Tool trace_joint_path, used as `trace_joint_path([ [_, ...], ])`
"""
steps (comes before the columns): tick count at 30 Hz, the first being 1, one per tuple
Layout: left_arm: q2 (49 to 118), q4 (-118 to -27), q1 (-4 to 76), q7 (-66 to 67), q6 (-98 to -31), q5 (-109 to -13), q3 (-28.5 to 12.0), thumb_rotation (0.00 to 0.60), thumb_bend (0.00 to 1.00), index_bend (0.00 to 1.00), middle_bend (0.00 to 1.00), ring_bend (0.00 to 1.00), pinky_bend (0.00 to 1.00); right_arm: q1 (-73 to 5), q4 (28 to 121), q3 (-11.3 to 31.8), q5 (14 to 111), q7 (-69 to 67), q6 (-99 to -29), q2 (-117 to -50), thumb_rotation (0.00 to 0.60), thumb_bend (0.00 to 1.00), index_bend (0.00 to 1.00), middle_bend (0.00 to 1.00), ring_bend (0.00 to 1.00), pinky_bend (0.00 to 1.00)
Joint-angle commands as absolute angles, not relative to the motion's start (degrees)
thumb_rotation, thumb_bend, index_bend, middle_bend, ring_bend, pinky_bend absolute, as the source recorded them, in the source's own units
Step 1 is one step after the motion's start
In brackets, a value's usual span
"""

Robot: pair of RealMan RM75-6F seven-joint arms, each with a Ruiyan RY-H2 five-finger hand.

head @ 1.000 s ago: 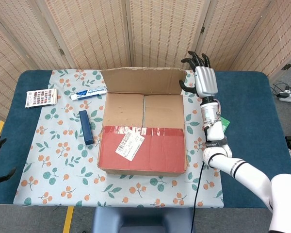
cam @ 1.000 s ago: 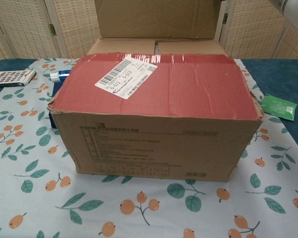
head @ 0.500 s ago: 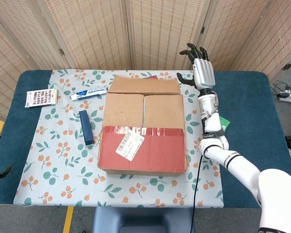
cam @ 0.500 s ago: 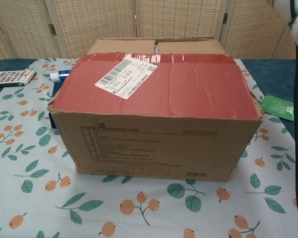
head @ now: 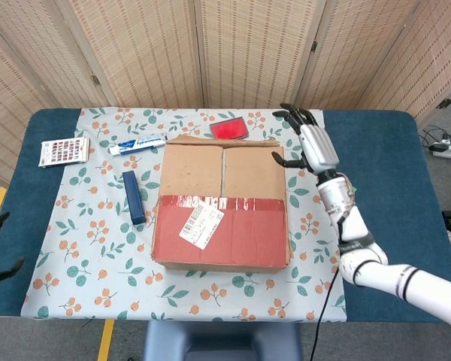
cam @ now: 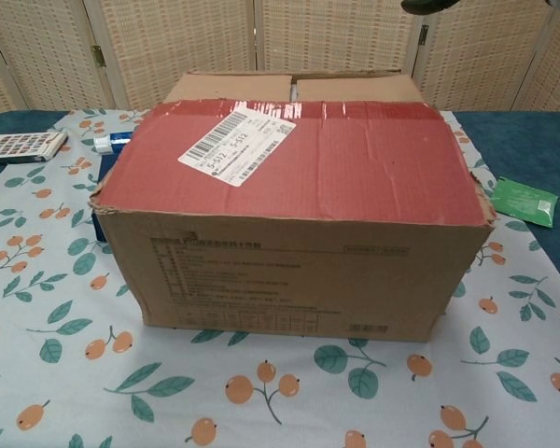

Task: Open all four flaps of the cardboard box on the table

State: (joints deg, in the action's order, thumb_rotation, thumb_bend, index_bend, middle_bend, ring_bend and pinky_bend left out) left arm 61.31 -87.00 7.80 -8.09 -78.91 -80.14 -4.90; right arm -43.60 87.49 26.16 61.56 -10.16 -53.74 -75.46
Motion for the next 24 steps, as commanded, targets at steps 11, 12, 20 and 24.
trace_joint_path([
  [11, 62.17, -86.03, 9.31, -10.18, -77.25, -82.87, -3.71, 0.6, 0.34, 0.0, 0.0, 0.0, 0.0, -30.68, 103.08, 20.7, 73.77, -45.21, -51.0, -63.87, 0.6, 0.35, 0.17, 0.17, 0.27, 0.1],
  [12, 62.15, -85.96, 9.38, -10.57, -77.13, -83.01, -3.63, 0.6, 0.34, 0.0, 0.0, 0.0, 0.0, -30.65, 103.27, 20.67, 74.46, -48.7, -49.92, -63.41, 0.6, 0.35, 0.16, 0.17, 0.26, 0.1],
  [20, 62.34, -85.26, 9.79, -11.89, -76.79, -83.53, -3.37, 0.6, 0.34, 0.0, 0.0, 0.0, 0.0, -32.48, 97.83, 17.49, 89.69, -76.83, -47.2, -62.16, 0.6, 0.35, 0.0, 0.0, 0.02, 0.0],
  [24, 62.41, -84.81, 9.91, -12.17, -76.59, -83.28, -3.39, 0.6, 0.34, 0.0, 0.0, 0.0, 0.0, -34.18, 93.7, 14.54, 94.77, -84.59, -49.85, -63.32, 0.6, 0.35, 0.0, 0.0, 0.0, 0.0],
])
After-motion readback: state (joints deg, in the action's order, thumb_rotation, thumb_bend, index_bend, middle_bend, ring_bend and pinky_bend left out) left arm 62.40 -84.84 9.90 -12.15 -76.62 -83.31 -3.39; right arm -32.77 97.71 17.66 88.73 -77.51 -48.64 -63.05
